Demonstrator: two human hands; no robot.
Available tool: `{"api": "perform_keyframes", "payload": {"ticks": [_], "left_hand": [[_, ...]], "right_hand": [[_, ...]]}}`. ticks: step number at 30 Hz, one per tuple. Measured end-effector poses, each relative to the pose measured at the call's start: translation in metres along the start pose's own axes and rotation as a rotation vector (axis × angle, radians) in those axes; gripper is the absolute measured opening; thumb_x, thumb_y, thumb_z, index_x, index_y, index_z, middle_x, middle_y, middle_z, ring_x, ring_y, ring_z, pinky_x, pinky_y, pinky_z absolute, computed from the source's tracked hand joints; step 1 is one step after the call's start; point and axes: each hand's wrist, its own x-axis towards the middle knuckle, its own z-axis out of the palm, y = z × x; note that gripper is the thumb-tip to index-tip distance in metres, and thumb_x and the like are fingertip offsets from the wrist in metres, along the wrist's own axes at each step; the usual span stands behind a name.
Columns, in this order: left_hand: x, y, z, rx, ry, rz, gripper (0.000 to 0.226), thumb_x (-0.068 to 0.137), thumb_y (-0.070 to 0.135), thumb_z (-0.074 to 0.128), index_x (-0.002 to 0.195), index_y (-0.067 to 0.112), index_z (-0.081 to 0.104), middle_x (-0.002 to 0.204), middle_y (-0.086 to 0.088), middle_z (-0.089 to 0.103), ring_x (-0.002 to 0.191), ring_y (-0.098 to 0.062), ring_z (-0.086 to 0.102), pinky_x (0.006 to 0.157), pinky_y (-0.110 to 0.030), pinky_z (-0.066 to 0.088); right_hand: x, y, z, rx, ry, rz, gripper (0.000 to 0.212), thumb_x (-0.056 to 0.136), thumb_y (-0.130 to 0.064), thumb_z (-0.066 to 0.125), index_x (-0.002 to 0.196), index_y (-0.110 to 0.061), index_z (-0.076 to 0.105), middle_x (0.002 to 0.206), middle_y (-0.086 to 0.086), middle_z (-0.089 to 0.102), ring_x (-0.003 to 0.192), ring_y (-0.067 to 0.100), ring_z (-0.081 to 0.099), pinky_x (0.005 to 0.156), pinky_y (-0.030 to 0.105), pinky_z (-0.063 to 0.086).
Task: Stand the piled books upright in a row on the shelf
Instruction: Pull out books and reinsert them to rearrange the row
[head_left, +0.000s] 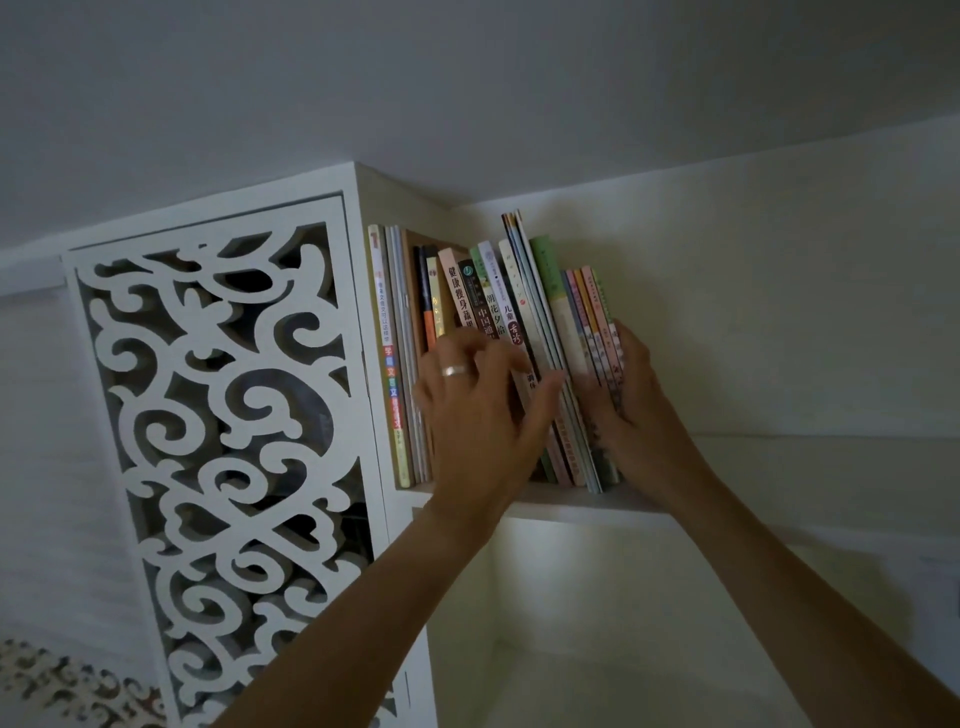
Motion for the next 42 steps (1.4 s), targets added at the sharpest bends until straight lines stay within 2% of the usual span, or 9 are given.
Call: {"api": "perform_keyframes", "payload": {"ticks": [2,7,11,14,19,26,30,35,42], "left_hand": [[0.010,0.017,0.002,0.131,-0.067,0.010,0.046,0.097,0.066,0.048,0.099,0.024,0.066,0.117,0.001,0.055,0.112,-0.011,0.044,0.094,-0.027,0.028],[0.025,0.032,0.012,0.133,-0.117,-0.125,0.025,0.094,0.040,0.064,0.086,0.017,0.064,0.101,-0.006,0.059,0.095,-0.024,0.056,0.088,-0.043,0.051],[0.024,0.045,0.003,-0.013,-0.029,-0.133,0.022,0.088,0.026,0.065,0.076,0.022,0.047,0.095,0.001,0.048,0.086,-0.015,0.046,0.072,-0.028,0.046],[0.009,0.055,-0.002,-0.103,-0.043,-0.147,0.014,0.095,0.030,0.062,0.096,0.020,0.052,0.110,-0.002,0.053,0.089,-0.011,0.052,0.067,-0.018,0.047],[0.000,0.063,0.002,-0.220,-0.265,-0.279,0.052,0.102,0.028,0.061,0.141,0.013,0.030,0.131,-0.006,0.063,0.091,-0.009,0.066,0.069,-0.011,0.057],[-0.001,0.074,-0.005,-0.141,-0.265,-0.335,0.075,0.106,0.013,0.051,0.164,0.021,0.005,0.127,-0.012,0.061,0.080,-0.003,0.057,0.067,-0.010,0.047],[-0.002,0.085,-0.011,-0.079,-0.257,-0.305,0.080,0.106,0.012,0.047,0.166,0.029,-0.004,0.141,-0.015,0.049,0.096,-0.008,0.048,0.082,-0.019,0.044],[-0.003,0.082,-0.021,-0.197,-0.191,-0.300,0.077,0.103,0.005,0.051,0.167,0.024,0.012,0.142,-0.017,0.050,0.105,-0.012,0.056,0.096,-0.042,0.060],[-0.024,0.084,-0.069,-0.259,-0.166,-0.261,0.080,0.098,0.001,0.050,0.162,0.038,0.019,0.129,-0.013,0.057,0.096,-0.028,0.068,0.075,-0.043,0.065]], "right_hand": [[0.001,-0.001,-0.002,0.012,-0.001,0.001,0.068,0.101,-0.046,0.051,0.159,-0.025,0.021,0.131,-0.028,0.052,0.116,-0.012,0.058,0.087,0.010,0.052],[0.002,0.009,-0.002,-0.049,0.044,0.029,0.071,0.098,-0.055,0.054,0.155,-0.025,0.025,0.138,-0.006,0.058,0.116,0.006,0.063,0.084,0.012,0.051],[0.003,0.014,-0.002,-0.114,0.057,0.024,0.067,0.096,-0.063,0.050,0.148,-0.022,0.039,0.130,-0.005,0.060,0.112,0.010,0.063,0.080,0.011,0.048],[0.003,0.020,-0.001,-0.134,0.061,0.034,0.067,0.095,-0.071,0.045,0.145,-0.026,0.042,0.124,-0.004,0.060,0.106,0.010,0.064,0.079,0.017,0.050],[0.003,0.024,0.001,-0.130,0.071,0.066,0.064,0.094,-0.066,0.047,0.146,-0.031,0.038,0.130,0.000,0.059,0.112,0.018,0.062,0.091,0.038,0.057],[0.002,0.021,0.002,-0.180,0.105,0.038,0.072,0.093,-0.072,0.043,0.147,-0.026,0.039,0.132,0.004,0.058,0.112,0.019,0.061,0.080,0.013,0.045],[-0.003,0.010,0.000,-0.248,0.123,0.037,0.069,0.097,-0.052,0.061,0.153,-0.021,0.033,0.142,0.007,0.049,0.113,0.012,0.053,0.078,0.006,0.035],[-0.009,-0.004,-0.001,-0.307,0.118,0.028,0.072,0.099,-0.050,0.055,0.157,-0.019,0.026,0.146,0.009,0.046,0.124,0.024,0.054,0.089,0.027,0.044],[-0.008,-0.006,0.002,-0.370,0.152,-0.071,0.069,0.100,-0.047,0.058,0.155,-0.016,0.030,0.141,0.009,0.048,0.115,0.021,0.056,0.085,0.030,0.050]]}}
